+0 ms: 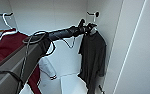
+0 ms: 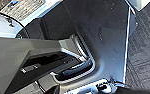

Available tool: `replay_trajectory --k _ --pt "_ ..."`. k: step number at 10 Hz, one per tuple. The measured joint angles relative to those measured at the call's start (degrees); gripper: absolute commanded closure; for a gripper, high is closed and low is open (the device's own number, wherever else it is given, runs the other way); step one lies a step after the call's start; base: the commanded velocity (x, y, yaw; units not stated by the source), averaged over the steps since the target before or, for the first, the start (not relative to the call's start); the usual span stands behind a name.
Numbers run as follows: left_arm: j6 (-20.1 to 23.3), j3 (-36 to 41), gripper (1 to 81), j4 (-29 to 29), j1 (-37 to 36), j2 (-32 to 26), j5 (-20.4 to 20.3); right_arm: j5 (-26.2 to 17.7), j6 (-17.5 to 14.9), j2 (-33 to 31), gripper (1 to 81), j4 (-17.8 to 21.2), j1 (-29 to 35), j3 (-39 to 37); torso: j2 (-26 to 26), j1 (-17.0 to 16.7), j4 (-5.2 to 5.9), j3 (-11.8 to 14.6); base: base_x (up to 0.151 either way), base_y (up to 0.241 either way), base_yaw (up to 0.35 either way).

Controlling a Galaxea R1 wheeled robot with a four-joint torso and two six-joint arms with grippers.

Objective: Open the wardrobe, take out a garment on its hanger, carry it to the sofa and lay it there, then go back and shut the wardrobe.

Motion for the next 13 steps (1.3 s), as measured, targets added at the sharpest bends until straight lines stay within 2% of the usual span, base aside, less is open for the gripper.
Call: replay_trajectory --k 1,5,9,10,13 --pt "-0.16 -1.38 1.0 0.55 0.11 1.90 -1.01 0.04 0.02 0.00 1.0 0.00 0.00 0.00 0.00 0.00 0.00 0.00 0.000 0.000 0.000" --pt "-0.02 -2.32 1.0 1.82 0.91 2.28 -5.01 0.06 0.02 0.00 1.0 0.01 0.00 0.00 0.00 0.00 0.00 -0.02 0.000 0.000 0.000" --pt "-0.07 3.89 1.0 2.63 0.85 -0.67 -10.24 0.04 0.00 0.01 1.0 0.01 0.02 0.00 0.00 0.00 0.00 -0.02 0.000 0.000 0.000" --pt "-0.94 6.16 81.1 2.67 0.71 -2.16 -10.40 0.04 0.02 0.04 1.0 0.00 0.04 0.00 0.00 0.00 0.00 -0.02 0.000 0.000 0.000" --pt "-1.66 8.58 81.1 2.01 1.57 -7.20 -11.75 0.04 0.02 0.12 1.0 0.00 0.13 0.00 0.02 0.02 0.00 -0.02 0.000 0.000 0.000"
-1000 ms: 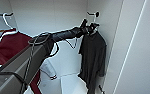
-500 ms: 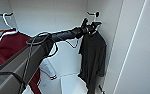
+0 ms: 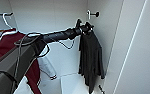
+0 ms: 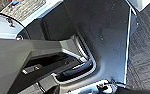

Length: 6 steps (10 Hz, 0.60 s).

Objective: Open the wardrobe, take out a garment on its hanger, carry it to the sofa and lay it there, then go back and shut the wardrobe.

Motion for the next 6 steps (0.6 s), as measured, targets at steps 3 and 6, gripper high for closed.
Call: replay_trajectory --k 3,6 --pt "0.30 1.27 81.1 0.66 -0.37 -0.24 -0.45 -0.01 0.06 -0.11 1.0 0.06 0.01 0.02 0.00 0.00 0.00 -0.02 0.000 0.000 0.000" --pt "-0.10 4.57 81.1 0.66 -4.50 -4.13 0.49 -0.01 0.02 -0.28 1.0 0.01 0.17 0.07 0.00 0.00 0.00 -0.02 0.000 0.000 0.000"
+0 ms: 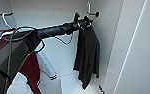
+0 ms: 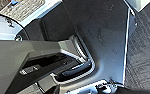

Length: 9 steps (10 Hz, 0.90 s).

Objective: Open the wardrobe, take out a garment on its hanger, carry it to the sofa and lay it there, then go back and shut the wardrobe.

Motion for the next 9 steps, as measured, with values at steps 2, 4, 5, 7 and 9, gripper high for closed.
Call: replay_trajectory --k 2,4,5,7,9 --pt "0.24 4.33 81.1 1.01 -2.32 -3.55 1.57 -0.02 -0.13 0.00 1.0 -0.06 0.02 0.09 0.00 0.00 0.87 0.00 0.000 0.000 0.000" --pt "0.24 8.81 81.1 2.10 -2.45 -5.03 4.77 -0.02 -0.39 0.00 1.0 -0.09 0.06 0.11 0.00 0.00 4.37 0.00 0.000 0.000 0.000" --pt "0.16 10.23 81.1 2.47 -2.45 -5.67 6.34 -0.02 -0.39 0.00 1.0 -0.09 0.20 0.11 0.00 0.00 6.41 -0.02 0.000 0.000 0.000" --pt "0.18 11.28 81.1 3.36 -2.04 -5.60 8.31 0.23 -0.38 -0.02 1.0 -0.06 0.37 0.11 0.00 0.00 10.12 -0.02 0.000 0.000 0.000" --pt "0.22 11.63 81.1 3.80 -1.24 -5.16 8.56 0.52 -0.38 -0.02 1.0 -0.09 0.50 0.11 0.00 0.00 11.52 -0.02 0.000 0.000 0.000"
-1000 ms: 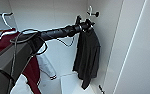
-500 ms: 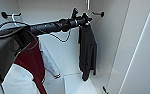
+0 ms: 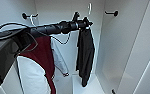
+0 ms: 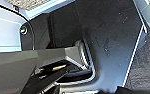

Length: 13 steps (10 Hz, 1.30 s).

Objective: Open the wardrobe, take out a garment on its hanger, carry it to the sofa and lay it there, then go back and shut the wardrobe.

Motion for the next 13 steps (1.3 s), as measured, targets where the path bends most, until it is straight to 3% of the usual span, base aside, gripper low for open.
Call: replay_trajectory --k 5,10,13 --pt "-0.04 2.32 81.1 0.00 1.44 7.92 -0.38 0.59 0.00 0.00 1.0 0.00 -0.02 0.00 0.02 0.00 -0.04 0.00 0.000 0.000 0.000" --pt "-0.06 9.13 81.1 0.18 6.34 4.22 -9.85 0.94 0.00 0.02 1.0 0.00 0.00 0.06 0.02 0.00 -0.04 0.00 0.000 0.000 0.000" --pt "-0.04 12.46 81.1 0.18 8.28 -0.02 -13.48 0.96 0.00 0.00 1.0 0.00 -0.02 0.06 0.02 0.00 -0.04 0.00 0.000 0.000 0.000"
